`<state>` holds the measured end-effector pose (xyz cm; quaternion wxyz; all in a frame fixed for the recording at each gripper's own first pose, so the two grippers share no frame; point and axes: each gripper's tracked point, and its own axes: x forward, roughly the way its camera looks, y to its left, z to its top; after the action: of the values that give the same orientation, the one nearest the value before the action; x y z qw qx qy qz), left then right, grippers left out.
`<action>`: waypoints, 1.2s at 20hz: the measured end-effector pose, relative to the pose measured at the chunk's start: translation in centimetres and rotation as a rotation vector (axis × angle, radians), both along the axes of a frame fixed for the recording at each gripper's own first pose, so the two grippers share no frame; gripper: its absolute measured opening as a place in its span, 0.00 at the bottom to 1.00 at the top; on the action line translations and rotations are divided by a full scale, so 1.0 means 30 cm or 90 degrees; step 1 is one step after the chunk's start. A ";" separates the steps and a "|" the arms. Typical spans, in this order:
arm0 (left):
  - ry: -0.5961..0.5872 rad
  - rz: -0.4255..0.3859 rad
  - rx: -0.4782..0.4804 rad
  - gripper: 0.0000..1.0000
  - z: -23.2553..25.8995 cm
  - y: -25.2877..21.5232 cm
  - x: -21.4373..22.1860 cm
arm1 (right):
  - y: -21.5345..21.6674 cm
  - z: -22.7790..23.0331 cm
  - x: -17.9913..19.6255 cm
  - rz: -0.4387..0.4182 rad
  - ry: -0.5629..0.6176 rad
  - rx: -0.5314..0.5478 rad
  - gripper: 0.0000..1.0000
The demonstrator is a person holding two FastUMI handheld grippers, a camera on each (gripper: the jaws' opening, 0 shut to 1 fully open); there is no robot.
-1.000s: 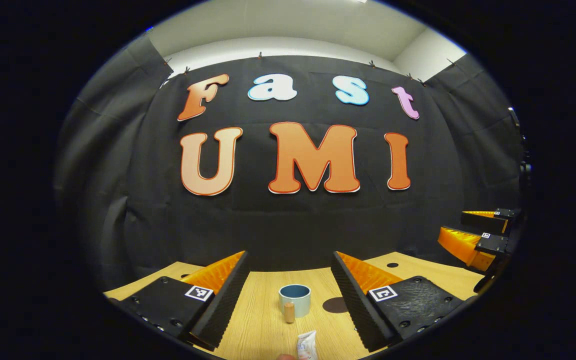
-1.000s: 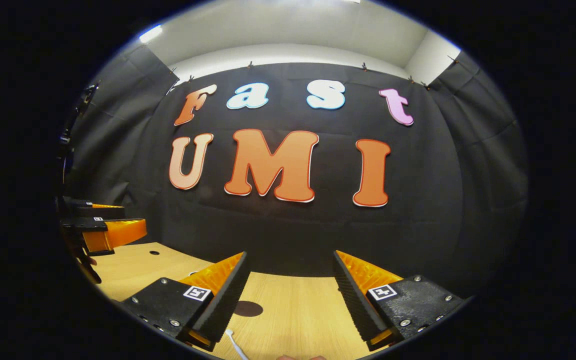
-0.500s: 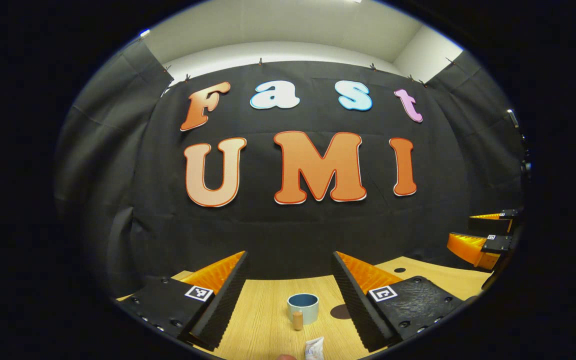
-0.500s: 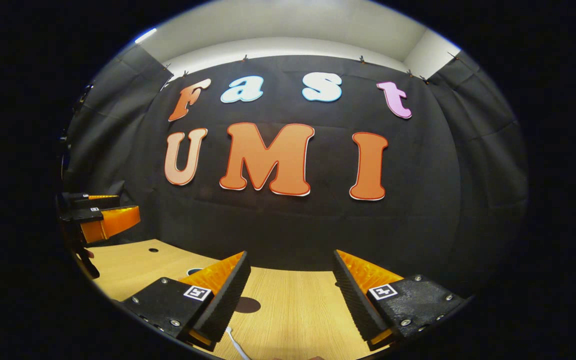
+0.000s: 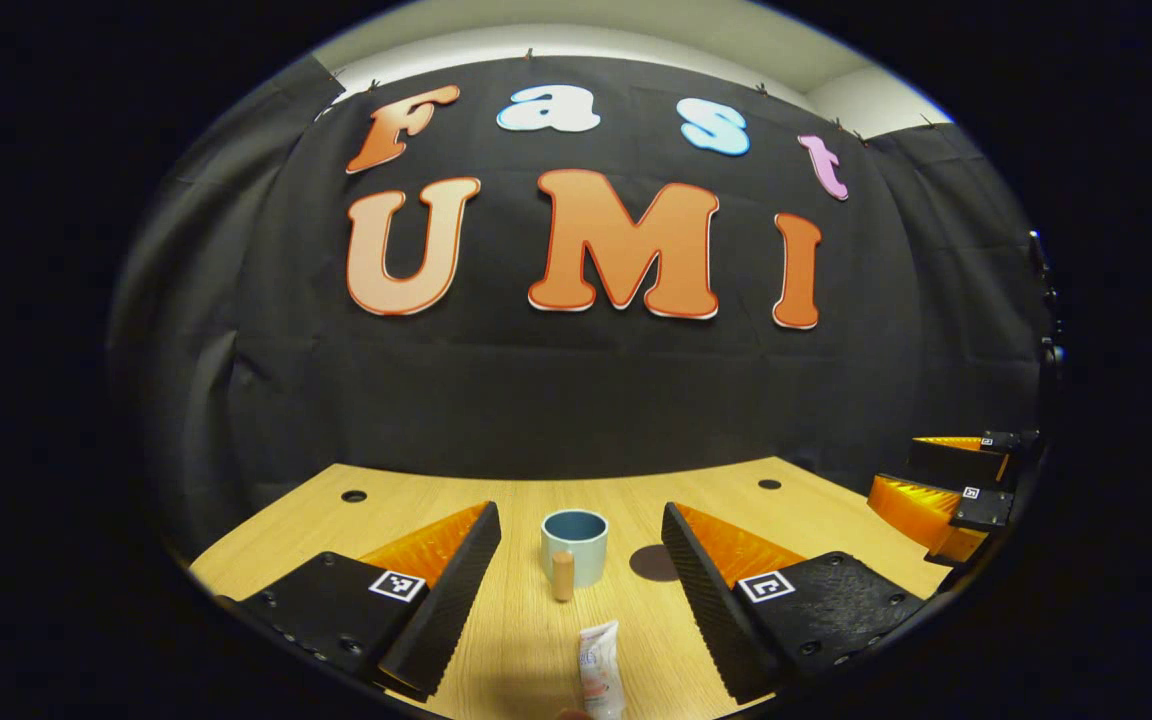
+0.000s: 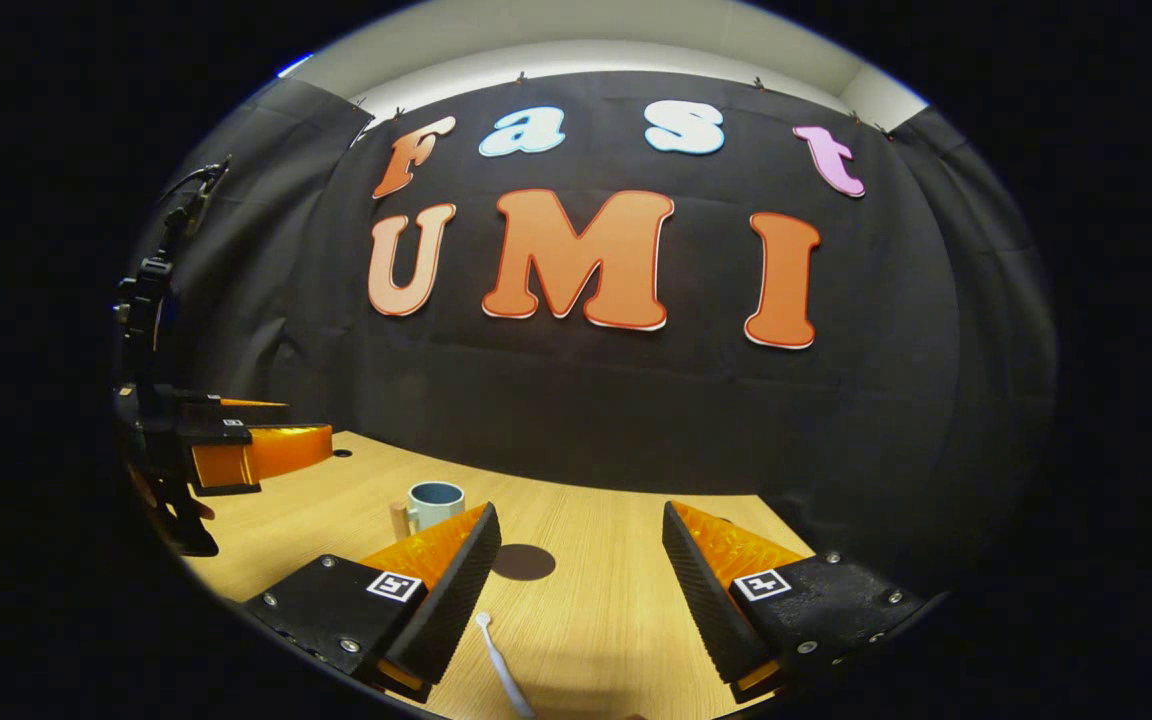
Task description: Put the toothbrush and toothpaste on the desktop into the cup, then pick up the cup and place it on the coaster on the desktop.
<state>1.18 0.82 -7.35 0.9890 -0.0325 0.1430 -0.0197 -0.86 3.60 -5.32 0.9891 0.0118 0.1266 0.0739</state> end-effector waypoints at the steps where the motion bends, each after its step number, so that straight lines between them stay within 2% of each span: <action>1: 0.025 -0.003 -0.005 0.97 -0.035 -0.004 0.000 | 0.013 -0.018 0.000 0.008 0.016 0.004 0.97; 8: 0.149 -0.049 0.003 0.97 -0.191 -0.042 -0.024 | 0.104 -0.143 -0.007 0.085 0.121 -0.002 0.98; 10: 0.181 -0.058 0.033 0.98 -0.245 -0.041 -0.012 | 0.115 -0.210 -0.012 0.096 0.177 0.001 0.97; 13: 0.219 -0.067 0.029 0.98 -0.315 -0.042 -0.008 | 0.131 -0.295 -0.026 0.106 0.250 0.020 0.94; 18: 0.312 -0.037 0.039 0.98 -0.375 -0.032 0.007 | 0.159 -0.414 -0.041 0.124 0.334 0.003 0.94; 24: 0.437 -0.065 0.034 0.98 -0.381 -0.039 -0.005 | 0.210 -0.534 -0.063 0.151 0.442 0.014 0.83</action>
<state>1.04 -0.36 -18.78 0.8814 -0.0045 0.4694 -0.0533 -2.76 9.89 -21.35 0.8716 0.0323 0.4544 0.1811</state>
